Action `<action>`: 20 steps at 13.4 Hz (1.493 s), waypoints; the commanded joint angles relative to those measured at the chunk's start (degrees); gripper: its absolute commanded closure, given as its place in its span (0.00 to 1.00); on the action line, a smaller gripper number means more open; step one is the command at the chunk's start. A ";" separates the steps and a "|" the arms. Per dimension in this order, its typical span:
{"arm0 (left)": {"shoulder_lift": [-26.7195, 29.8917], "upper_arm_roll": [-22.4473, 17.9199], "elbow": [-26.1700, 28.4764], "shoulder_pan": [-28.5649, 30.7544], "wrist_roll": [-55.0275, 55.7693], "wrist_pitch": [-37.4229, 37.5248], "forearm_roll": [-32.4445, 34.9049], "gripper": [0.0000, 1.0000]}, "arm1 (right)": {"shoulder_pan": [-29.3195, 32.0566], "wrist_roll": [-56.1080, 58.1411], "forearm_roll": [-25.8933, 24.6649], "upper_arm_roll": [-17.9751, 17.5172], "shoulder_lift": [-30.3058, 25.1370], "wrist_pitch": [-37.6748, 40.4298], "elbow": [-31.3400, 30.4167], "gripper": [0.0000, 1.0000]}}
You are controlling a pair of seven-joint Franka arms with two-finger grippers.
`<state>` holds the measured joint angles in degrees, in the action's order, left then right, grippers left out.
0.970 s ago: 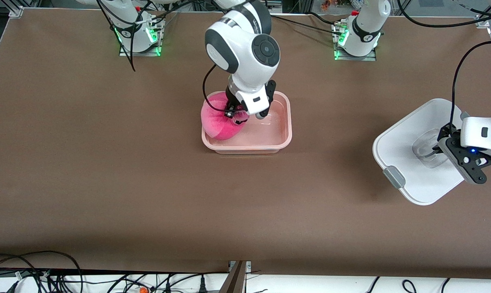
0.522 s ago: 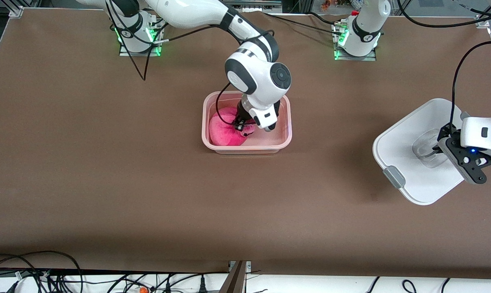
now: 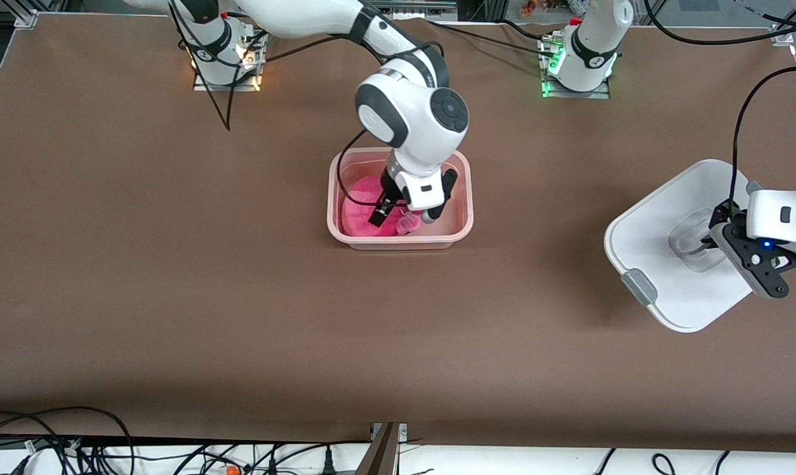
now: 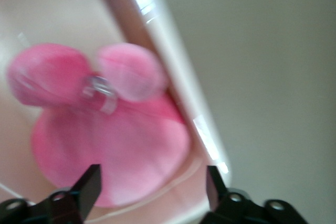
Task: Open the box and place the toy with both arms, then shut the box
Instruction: 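Lower the toy into the box and open the right gripper, then carry the lid over the box with the left gripper while the right gripper withdraws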
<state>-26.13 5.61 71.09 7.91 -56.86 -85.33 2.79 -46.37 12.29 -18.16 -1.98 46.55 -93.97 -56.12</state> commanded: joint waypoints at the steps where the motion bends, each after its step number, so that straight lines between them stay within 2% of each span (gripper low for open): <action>1: 1.08 0.37 0.98 0.01 -2.02 1.65 0.63 1.00 | 1.90 -2.96 3.20 0.21 -7.33 0.80 -1.27 0.00; 5: 0.82 2.56 1.07 -1.92 -6.07 1.92 -1.56 1.00 | 4.96 -7.28 5.05 4.25 -13.58 6.96 -1.88 0.00; 6: 0.73 3.26 1.07 -2.97 -5.55 1.92 -1.56 1.00 | 7.06 -7.37 8.02 5.57 -15.24 6.96 -2.32 0.00; 8: 0.47 4.50 1.07 -6.66 -5.45 1.75 -1.65 1.00 | 11.63 -7.19 18.03 8.73 -20.24 6.61 -5.82 0.00; 11: -0.06 5.11 0.98 -14.65 -4.84 0.96 -1.12 1.00 | 11.83 -7.19 24.47 15.67 -31.22 6.44 -16.87 0.00; 12: -0.76 5.03 0.98 -18.15 -4.92 -0.09 -0.86 1.00 | 11.83 -7.19 25.10 17.86 -35.09 6.78 -20.74 0.00; 14: -1.37 4.94 0.98 -26.24 -3.44 -3.95 0.45 1.00 | 11.83 -7.19 25.02 19.72 -41.68 6.53 -28.21 0.00; 16: -3.56 5.03 0.98 -32.92 3.73 -7.12 1.25 1.00 | 12.35 -8.32 24.32 21.92 -47.66 5.12 -35.78 0.00; 18: -5.24 4.85 0.98 -38.38 9.99 -11.15 1.42 1.00 | 17.42 -7.81 23.96 20.79 -50.06 5.64 -37.66 0.00; 20: -7.08 5.03 0.98 -41.38 10.37 -14.06 2.22 1.00 | 24.89 -5.80 24.05 18.07 -49.89 7.13 -37.83 0.00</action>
<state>-32.20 11.35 72.37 -31.91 -46.84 -97.62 3.59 -27.08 5.47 5.82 19.08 -1.78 -86.68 -91.42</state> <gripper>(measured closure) 0.930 0.000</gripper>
